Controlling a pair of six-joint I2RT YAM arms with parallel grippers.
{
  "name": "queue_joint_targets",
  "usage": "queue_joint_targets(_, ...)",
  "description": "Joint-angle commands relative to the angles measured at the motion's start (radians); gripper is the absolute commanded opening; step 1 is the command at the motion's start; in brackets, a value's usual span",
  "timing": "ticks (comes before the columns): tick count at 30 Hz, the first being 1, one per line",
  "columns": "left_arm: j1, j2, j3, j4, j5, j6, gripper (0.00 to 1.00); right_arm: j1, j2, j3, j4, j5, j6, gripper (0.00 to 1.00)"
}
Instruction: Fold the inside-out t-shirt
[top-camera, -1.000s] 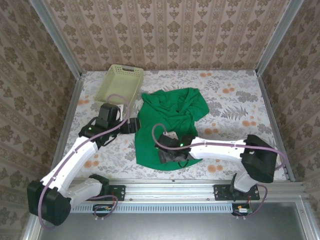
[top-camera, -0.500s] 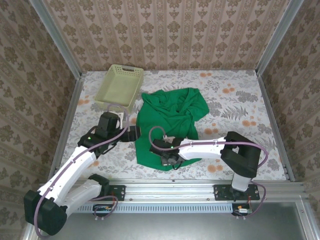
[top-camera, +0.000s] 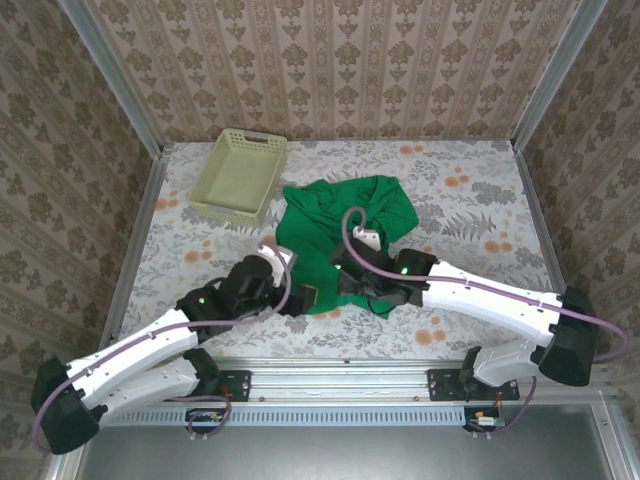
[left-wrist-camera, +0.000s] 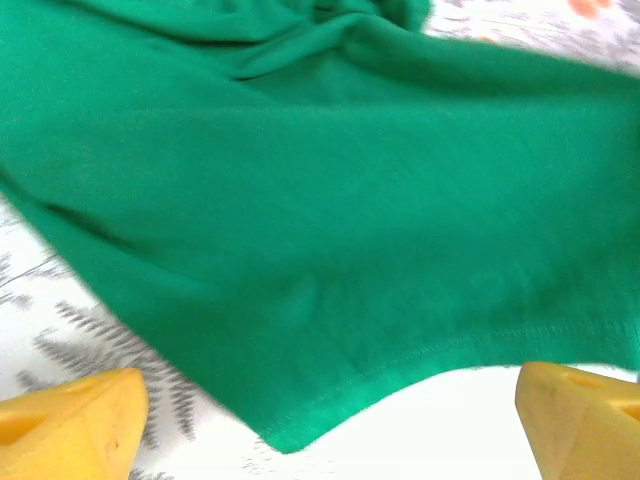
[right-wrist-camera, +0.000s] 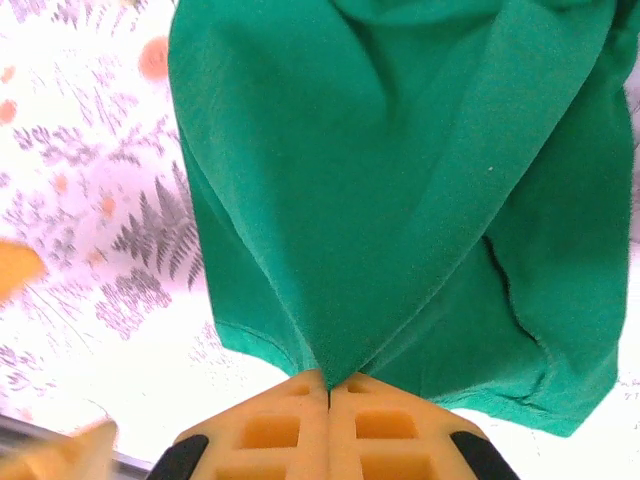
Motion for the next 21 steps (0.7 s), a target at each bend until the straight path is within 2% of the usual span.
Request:
queue_joint_targets(1,-0.098,0.008,-0.031,0.170,-0.121,0.094,0.96,-0.038,-0.021,0.042,-0.049,-0.050,-0.051,0.00)
queue_joint_targets(6,-0.169,0.137,-0.023,0.308,-0.196,0.142,0.97,-0.066,-0.027,0.088,-0.050,-0.080,-0.079,0.00)
queue_joint_targets(8,-0.173,0.208,0.004,0.344,-0.189,0.148,0.98,-0.072,-0.027,0.097,-0.047,-0.091,-0.085,0.00)
queue_joint_targets(12,-0.185,0.348,0.081,0.361,-0.253,0.149,0.99,-0.093,-0.031,0.097,-0.040,-0.112,-0.087,0.00)
queue_joint_targets(16,-0.175,0.397,0.091,0.436,-0.291,0.136,1.00,-0.126,-0.042,0.080,-0.034,-0.131,-0.085,0.00)
queue_joint_targets(19,-0.124,0.425,0.105,0.439,-0.300,0.102,0.91,-0.139,-0.055,0.070,-0.030,-0.139,-0.093,0.00)
queue_joint_targets(21,-0.090,0.433,0.114,0.449,-0.277,0.090,0.78,-0.147,-0.061,0.062,-0.029,-0.142,-0.098,0.00)
